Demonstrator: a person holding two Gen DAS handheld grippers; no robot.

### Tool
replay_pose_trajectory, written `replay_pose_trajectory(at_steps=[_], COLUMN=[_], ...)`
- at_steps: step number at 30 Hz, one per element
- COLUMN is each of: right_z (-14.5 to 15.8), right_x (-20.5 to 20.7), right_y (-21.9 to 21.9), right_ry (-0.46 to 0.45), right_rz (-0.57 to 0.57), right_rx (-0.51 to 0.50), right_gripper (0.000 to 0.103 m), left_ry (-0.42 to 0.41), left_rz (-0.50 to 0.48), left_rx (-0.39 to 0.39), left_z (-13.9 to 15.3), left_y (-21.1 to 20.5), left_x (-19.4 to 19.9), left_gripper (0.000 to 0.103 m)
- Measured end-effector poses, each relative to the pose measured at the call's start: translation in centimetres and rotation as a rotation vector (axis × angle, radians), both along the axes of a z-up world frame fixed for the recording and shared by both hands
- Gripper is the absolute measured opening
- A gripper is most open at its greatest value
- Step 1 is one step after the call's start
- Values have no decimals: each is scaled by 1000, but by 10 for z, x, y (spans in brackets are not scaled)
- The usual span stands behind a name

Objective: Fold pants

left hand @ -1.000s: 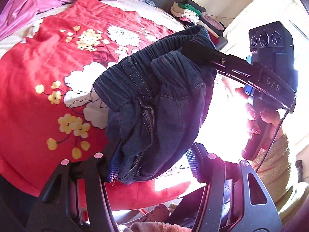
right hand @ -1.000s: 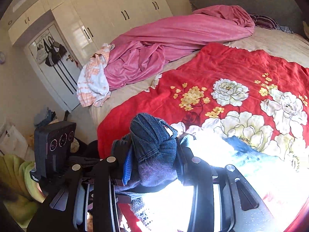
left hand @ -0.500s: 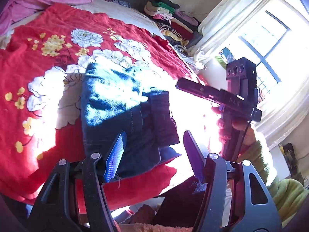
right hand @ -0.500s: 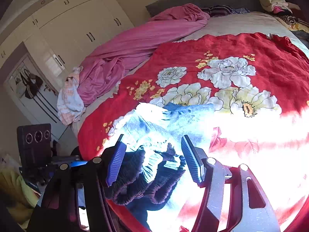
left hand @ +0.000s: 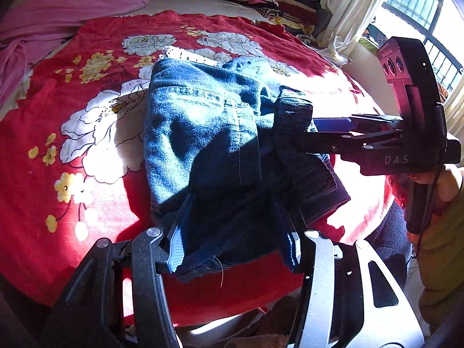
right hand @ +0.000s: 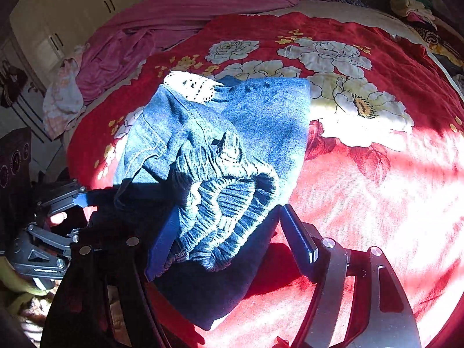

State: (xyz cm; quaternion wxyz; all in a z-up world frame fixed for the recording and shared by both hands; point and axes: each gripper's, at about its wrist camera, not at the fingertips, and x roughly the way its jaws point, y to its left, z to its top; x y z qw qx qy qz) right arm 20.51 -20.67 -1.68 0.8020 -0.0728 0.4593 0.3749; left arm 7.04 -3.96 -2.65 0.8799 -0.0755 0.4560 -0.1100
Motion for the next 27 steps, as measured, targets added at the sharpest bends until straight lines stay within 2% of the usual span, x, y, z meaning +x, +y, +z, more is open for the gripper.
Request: replay_pose_trajectory(at_steps=[4, 7, 9, 10, 13, 17, 18, 19, 21, 25, 27], right_z=[38, 51, 49, 47, 35, 6, 0, -1, 5, 36, 39], right_x=[4, 21, 33, 40, 48, 54, 54, 51, 37, 25, 38], right_y=[1, 23, 40, 49, 76, 97, 98, 99, 103, 115, 123], right_ry=[-87, -114, -102, -89, -55, -21, -8, 12, -22, -166, -192], right_rz=[12, 49, 82, 102, 185, 225, 232, 243, 257, 268, 256], right_rx=[59, 33, 7, -9, -58, -174, -172, -144, -124, -99, -147], right_gripper=[70, 70, 68, 64, 60, 57, 47, 28, 11, 7, 7], left_ry=[-67, -70, -63, -55, -29, -1, 1, 0, 0, -4, -2], left_rz=[14, 12, -4, -16, -46, -69, -69, -68, -64, -52, -42], left_rx=[2, -1, -6, -7, 1, 23, 21, 17, 6, -4, -7], left_z=[24, 30, 27, 24, 15, 2, 1, 0, 0, 2, 2], left_y=[11, 13, 8, 5, -7, -15, -14, -13, -10, -5, -2], left_x=[-15, -17, -16, -16, -15, -16, -16, -17, -17, -17, -14], left_gripper=[44, 43, 34, 31, 27, 27, 27, 27, 27, 27, 27])
